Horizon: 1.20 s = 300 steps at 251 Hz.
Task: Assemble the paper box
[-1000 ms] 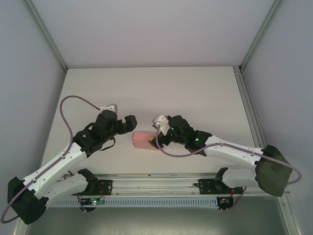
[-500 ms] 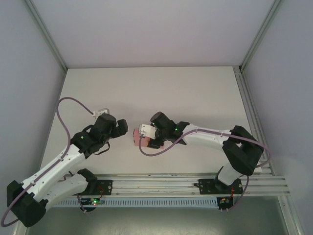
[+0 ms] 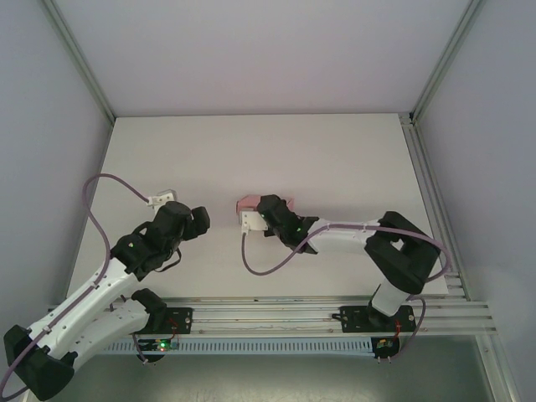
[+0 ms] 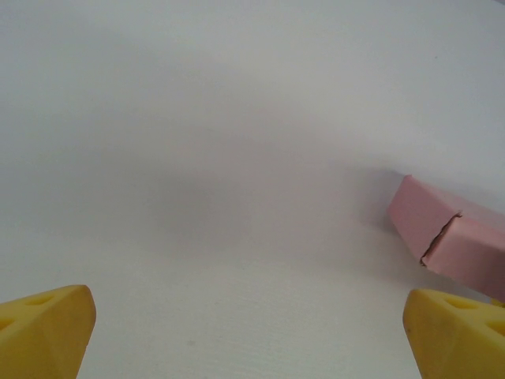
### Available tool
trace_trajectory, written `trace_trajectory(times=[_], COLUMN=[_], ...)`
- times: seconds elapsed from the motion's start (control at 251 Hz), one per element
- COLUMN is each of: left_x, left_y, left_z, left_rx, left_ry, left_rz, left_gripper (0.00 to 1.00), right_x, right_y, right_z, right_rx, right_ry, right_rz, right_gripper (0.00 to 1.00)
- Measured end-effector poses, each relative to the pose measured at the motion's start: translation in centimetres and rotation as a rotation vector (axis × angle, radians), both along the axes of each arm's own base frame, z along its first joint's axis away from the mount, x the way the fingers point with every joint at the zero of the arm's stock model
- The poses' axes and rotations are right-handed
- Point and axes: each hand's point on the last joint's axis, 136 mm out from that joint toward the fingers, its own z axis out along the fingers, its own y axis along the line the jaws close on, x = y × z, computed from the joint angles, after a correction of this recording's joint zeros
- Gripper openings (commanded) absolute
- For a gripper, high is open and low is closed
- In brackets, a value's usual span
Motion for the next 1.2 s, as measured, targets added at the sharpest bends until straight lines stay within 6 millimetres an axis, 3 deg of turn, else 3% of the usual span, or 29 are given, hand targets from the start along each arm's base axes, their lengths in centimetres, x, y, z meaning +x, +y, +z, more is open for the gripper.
trace_trajectory(times=[0.076,0.152,0.2,0.267,0.431,0.535,0.611,0.666,0.722,0.786,0.858,1.006,1.197], left_x=[0.0,0.1,0.1,0.2,0.4,1.2,2.4,3.2,4.1,4.9,5.7,7.5,10.6], left_y=[0.1,0.2,0.3,0.4,0.8,1.5,2.9,4.2,5.7,7.1,8.1,8.6,8.7], left_z=[-0.2,-0.3,-0.3,-0.2,-0.5,-0.5,-0.3,-0.3,-0.8,-1.8,-3.2,-5.2,-7.3], left_rx=[0.008,0.014,0.019,0.025,0.055,0.115,0.172,0.205,0.243,0.294,0.340,0.382,0.412], left_ry=[0.007,0.009,0.007,0.003,0.007,-0.007,-0.038,-0.063,-0.088,-0.106,-0.117,-0.154,-0.184], left_rz=[0.003,0.007,0.011,0.018,0.019,0.022,0.061,0.095,0.125,0.132,0.110,0.048,-0.002], left_gripper=[1.00,1.00,1.00,1.00,1.00,1.00,1.00,1.00,1.00,1.00,1.00,1.00,1.00], right_x=[-0.3,-1.6,-2.8,-4.5,-7.4,-6.6,-3.9,-1.0,1.4,2.4,2.1,1.6,2.9], right_y=[0.1,-0.4,-0.8,-0.9,-0.4,-1.7,-5.1,-9.7,-16.0,-22.7,-27.1,-30.2,-30.6], right_z=[-0.3,-1.8,-2.8,-2.6,3.0,7.2,9.7,11.4,12.5,12.3,10.6,6.4,1.5], right_rx=[-0.020,-0.058,-0.077,-0.062,0.136,0.339,0.536,0.721,0.903,1.049,1.128,1.139,1.111], right_ry=[-0.041,-0.022,0.015,0.069,0.145,0.138,0.127,0.097,0.024,-0.065,-0.110,-0.134,-0.109], right_rz=[0.036,0.073,0.095,0.125,0.174,0.090,-0.104,-0.324,-0.577,-0.814,-0.964,-1.079,-1.074], right_gripper=[0.67,0.90,0.98,0.98,0.98,0.98,0.98,0.98,0.98,0.98,0.98,0.98,0.98])
